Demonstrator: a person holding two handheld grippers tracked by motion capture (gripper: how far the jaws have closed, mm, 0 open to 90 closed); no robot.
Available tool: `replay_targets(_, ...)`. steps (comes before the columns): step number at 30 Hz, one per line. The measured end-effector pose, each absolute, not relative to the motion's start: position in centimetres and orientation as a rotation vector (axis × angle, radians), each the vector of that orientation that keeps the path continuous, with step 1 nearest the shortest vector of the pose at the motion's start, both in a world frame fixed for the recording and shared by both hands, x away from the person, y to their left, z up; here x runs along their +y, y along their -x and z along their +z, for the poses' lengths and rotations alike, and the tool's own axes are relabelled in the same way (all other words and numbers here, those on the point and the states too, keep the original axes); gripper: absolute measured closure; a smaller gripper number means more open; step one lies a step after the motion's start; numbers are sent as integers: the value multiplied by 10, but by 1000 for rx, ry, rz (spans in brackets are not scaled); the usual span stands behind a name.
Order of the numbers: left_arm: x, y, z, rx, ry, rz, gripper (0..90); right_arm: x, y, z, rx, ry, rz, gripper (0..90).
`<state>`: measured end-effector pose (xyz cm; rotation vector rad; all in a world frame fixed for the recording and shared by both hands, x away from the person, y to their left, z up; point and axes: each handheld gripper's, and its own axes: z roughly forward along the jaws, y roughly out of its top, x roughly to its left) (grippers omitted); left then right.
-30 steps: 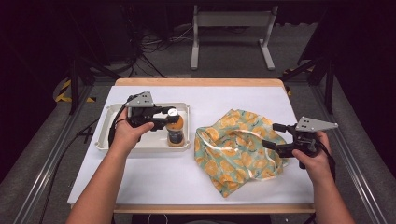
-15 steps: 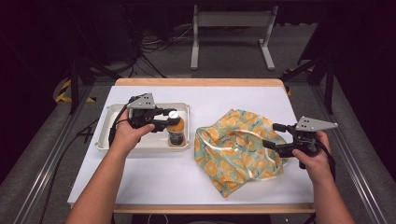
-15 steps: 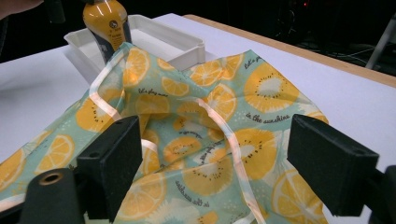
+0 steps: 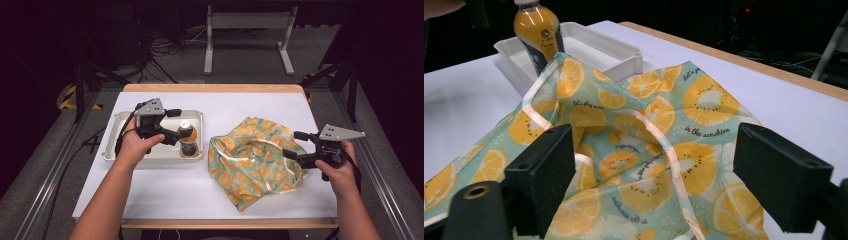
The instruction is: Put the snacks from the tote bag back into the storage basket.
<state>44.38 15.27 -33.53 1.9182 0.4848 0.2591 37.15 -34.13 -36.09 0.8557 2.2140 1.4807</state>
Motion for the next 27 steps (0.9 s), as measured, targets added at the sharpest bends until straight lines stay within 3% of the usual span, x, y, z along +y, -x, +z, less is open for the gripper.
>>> replay_targets(12, 174, -409, -319, 547, -1905, 310, 103, -337, -369, -357, 2218, -844, 1466, 154)
replay_targets(27, 221, -383, -335, 627, -1886, 330, 47, -336, -363, -350, 2225, -832, 1431, 94)
